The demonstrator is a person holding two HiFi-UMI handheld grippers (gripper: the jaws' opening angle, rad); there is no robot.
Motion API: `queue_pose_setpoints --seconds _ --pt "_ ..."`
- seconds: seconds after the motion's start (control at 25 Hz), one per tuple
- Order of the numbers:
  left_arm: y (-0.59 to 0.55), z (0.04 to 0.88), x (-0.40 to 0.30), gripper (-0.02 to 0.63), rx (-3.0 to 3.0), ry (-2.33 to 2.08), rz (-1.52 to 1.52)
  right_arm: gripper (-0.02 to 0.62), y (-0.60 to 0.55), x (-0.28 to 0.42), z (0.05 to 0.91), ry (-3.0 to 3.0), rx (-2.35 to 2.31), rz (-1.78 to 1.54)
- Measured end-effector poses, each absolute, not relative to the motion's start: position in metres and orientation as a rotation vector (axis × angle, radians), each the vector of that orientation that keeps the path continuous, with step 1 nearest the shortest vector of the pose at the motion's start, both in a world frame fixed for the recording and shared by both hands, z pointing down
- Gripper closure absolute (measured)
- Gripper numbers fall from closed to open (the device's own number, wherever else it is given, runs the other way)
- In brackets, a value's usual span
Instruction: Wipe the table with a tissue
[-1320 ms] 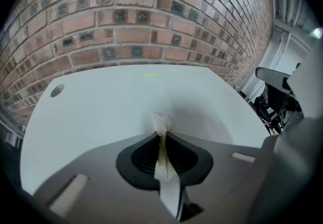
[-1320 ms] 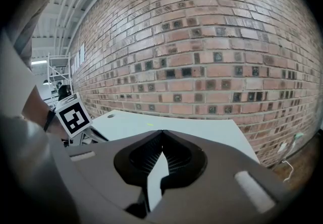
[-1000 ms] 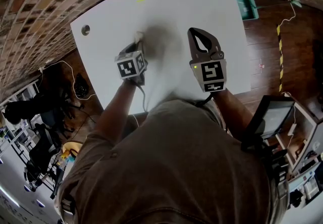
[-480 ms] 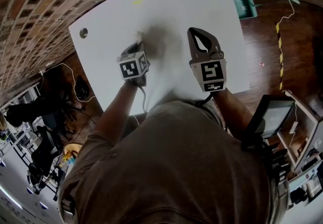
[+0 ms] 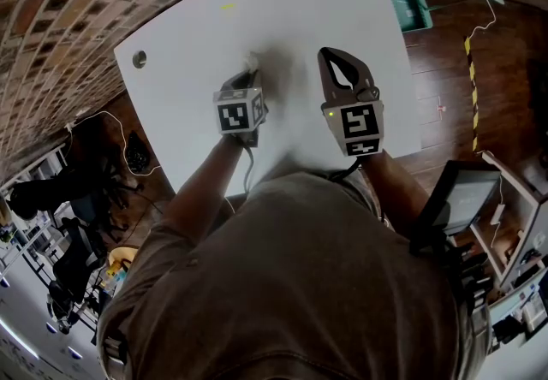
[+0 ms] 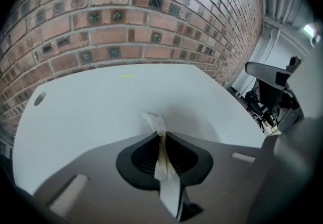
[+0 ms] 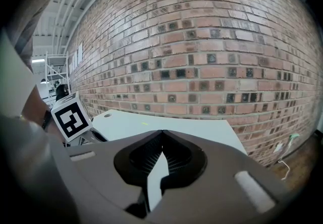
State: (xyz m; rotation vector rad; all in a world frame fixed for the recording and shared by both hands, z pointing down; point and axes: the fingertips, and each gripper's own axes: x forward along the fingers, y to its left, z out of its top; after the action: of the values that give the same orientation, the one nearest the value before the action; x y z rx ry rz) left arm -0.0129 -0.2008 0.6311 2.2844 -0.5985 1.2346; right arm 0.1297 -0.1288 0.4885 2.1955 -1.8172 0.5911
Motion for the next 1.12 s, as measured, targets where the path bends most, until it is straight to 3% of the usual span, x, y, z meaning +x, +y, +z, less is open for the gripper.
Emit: queue_pose_setpoints --seconds 0.76,1.12 --pt "-0.262 0.631 -0.073 0.575 2.202 -0.830 1.194 0.581 -0.141 0.113 0.487 -1.849 2.155 0.587" --pt "-0.249 0.630 -0.051 0.575 2.233 -0.780 1.212 0.581 -0.136 0.120 0.489 -1.839 2.173 0.598"
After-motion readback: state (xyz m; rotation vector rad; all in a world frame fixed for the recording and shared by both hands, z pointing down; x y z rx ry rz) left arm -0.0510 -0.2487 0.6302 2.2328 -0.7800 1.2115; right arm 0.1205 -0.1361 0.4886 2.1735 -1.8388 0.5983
